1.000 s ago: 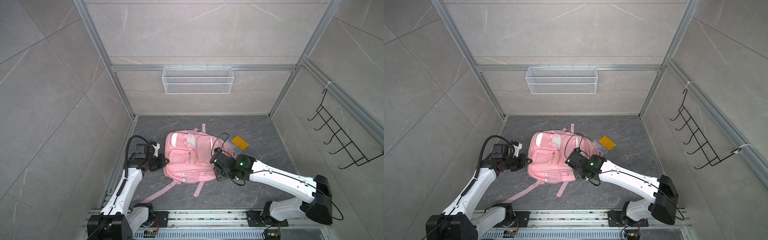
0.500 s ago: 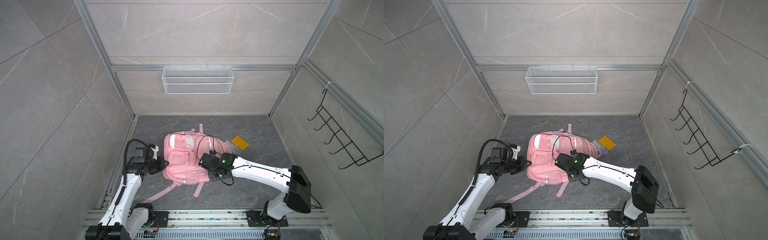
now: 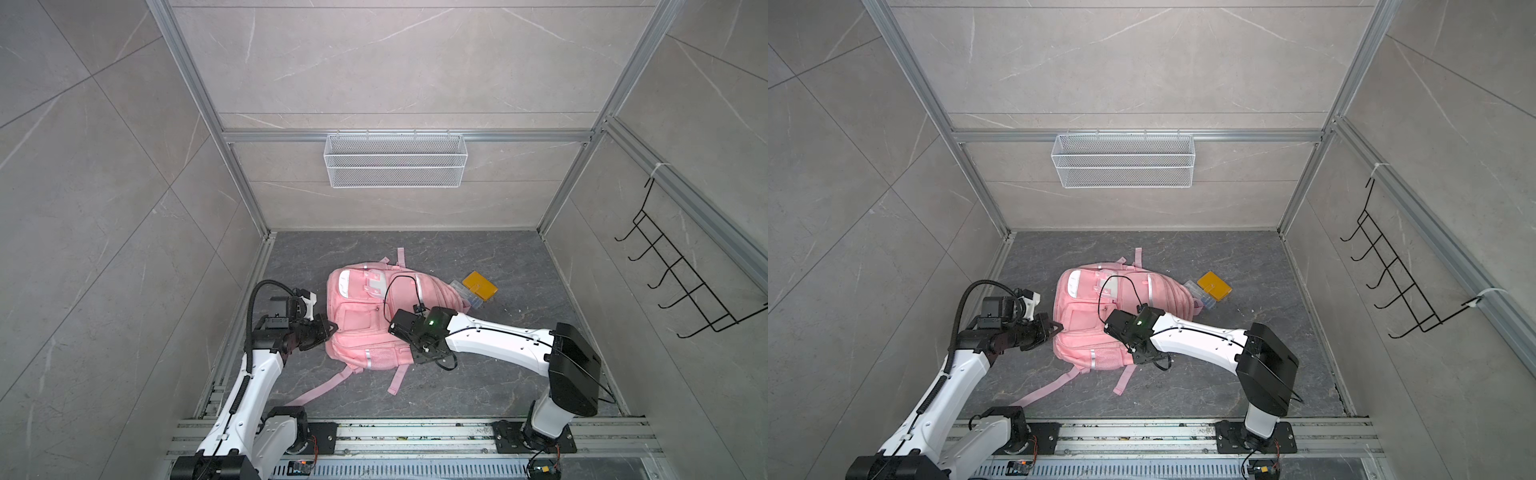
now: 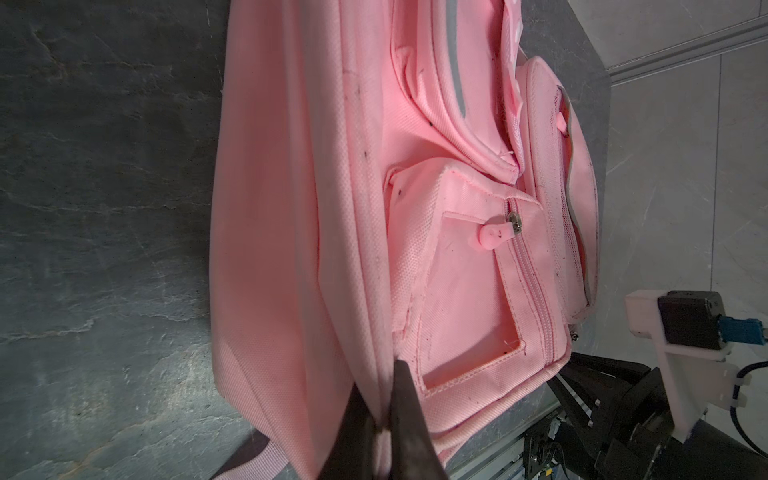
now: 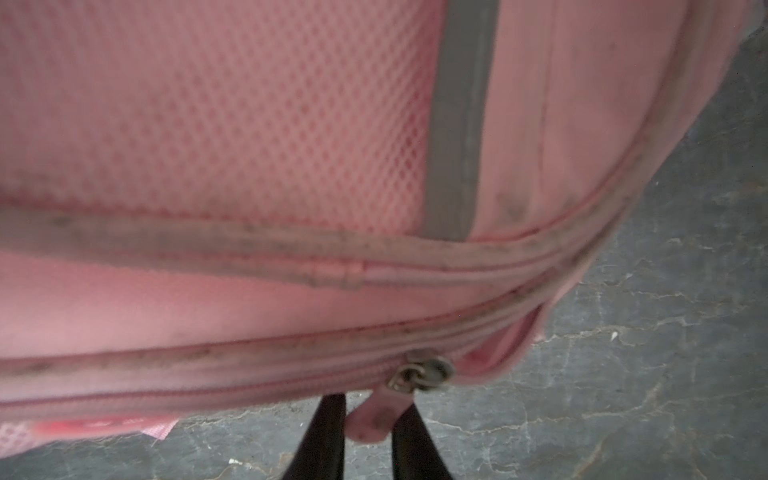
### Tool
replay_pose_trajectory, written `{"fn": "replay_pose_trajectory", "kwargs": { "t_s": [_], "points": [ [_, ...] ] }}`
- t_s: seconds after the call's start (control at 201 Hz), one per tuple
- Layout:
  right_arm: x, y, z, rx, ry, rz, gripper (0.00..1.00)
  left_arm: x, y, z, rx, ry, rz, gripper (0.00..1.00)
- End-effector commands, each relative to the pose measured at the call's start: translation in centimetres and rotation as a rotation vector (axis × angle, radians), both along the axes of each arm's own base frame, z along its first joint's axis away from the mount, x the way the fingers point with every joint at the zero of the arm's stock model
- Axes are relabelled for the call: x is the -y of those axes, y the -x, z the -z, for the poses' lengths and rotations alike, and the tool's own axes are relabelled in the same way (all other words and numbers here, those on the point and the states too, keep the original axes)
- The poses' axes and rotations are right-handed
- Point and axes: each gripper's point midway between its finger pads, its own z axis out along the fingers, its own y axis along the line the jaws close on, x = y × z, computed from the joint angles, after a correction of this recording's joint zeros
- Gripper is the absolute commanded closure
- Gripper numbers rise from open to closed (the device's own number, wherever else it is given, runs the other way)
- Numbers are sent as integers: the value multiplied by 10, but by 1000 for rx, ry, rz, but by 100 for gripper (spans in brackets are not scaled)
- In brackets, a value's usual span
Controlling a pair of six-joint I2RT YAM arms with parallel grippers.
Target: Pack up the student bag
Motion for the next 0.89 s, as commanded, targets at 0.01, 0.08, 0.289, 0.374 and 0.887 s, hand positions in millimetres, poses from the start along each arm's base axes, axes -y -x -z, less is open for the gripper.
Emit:
{"fn": "replay_pose_trajectory", "kwargs": {
  "t_s": [0.01,0.08,0.289,0.374,0.887],
  "points": [
    [-3,-10,-6,33,15,-7,78,-2,-13,-19,97,12,-21,100],
    [-2,-10,-10,39,12,-3,68,-2,-13,-20,102,12,-21,100],
    [-1,-20,-33,102,22,-5,55,-2,-13,-20,105,13,-22,100],
    [-6,-21,-31,89,29,-18,61,-1,-14,-20,109,15,-21,100],
    [7,-7,-25,41,46,17,61,-2,-14,-21,118,12,-25,100]
  ]
}}
